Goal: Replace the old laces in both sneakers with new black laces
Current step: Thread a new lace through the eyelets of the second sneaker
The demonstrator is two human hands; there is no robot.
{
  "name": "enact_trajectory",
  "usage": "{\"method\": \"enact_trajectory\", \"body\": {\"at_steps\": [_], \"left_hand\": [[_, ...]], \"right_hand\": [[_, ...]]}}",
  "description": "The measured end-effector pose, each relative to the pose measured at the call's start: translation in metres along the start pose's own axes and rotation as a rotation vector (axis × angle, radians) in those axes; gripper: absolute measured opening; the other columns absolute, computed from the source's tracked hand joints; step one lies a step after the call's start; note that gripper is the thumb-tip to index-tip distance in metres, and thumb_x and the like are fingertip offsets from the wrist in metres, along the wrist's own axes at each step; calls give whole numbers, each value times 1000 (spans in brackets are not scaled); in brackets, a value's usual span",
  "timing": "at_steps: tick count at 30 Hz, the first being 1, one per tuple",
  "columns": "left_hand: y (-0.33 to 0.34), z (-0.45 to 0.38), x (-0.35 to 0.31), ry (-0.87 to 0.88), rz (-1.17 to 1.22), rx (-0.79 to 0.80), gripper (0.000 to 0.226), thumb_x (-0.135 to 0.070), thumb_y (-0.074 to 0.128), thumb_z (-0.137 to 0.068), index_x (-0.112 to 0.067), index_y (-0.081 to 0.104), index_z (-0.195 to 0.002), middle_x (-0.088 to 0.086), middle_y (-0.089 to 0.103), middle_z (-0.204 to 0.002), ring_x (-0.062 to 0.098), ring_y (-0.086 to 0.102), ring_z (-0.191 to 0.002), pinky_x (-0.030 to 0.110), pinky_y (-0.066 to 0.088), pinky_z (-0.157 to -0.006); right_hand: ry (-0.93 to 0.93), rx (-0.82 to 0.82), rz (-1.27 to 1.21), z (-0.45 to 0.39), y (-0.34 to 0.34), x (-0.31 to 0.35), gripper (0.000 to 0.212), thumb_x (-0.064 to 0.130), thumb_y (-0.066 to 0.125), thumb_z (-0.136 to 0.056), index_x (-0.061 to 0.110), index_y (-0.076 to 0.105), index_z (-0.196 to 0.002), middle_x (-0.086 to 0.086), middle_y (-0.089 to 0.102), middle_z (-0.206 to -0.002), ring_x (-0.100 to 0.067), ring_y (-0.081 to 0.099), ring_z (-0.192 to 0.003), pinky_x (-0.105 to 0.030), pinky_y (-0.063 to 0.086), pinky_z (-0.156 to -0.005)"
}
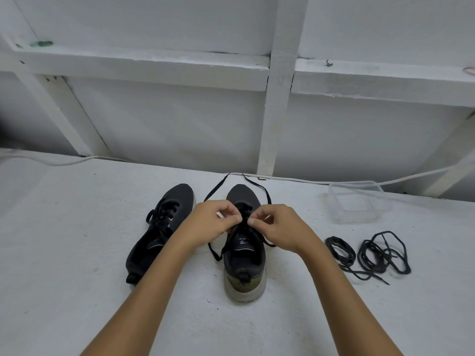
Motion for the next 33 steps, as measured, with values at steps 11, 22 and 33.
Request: {"method": "enact_trajectory", "body": {"at_steps": [11, 22, 33], "left_hand": [[4, -2, -3, -80, -183, 87, 13, -33, 63, -95, -24, 72, -90, -8, 75, -83, 3, 69, -82, 28, 54, -81], [6, 4, -1, -102, -170, 109, 18, -34, 55, -100, -22, 67, -96, -9, 74, -93, 9, 67, -91, 25, 51, -81], [1, 19, 4, -69, 6, -75, 7, -34, 58, -98, -32, 65, -98, -12, 69, -93, 5, 66, -85, 23, 50, -76]], "right_hand": [[41, 122, 173, -3, 8, 5, 11, 34, 58, -98, 26, 66, -95, 10, 67, -91, -9, 62, -81, -24, 47, -67], [69, 69, 79, 2, 8, -3, 11, 31, 53, -99, 25, 62, -97, 6, 66, -91, -10, 59, -77, -23, 45, -64], [23, -7, -77, 9, -2, 0, 2, 30, 65, -93, 30, 66, -91, 11, 70, -93, -7, 66, -75, -27, 54, -71]]}}
Point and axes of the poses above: each hand's wrist, its own z-axis away from the middle knuckle, its own y-axis out of the palm, x = y × z, the point moved 9 cm from there along -z, towards the middle knuckle
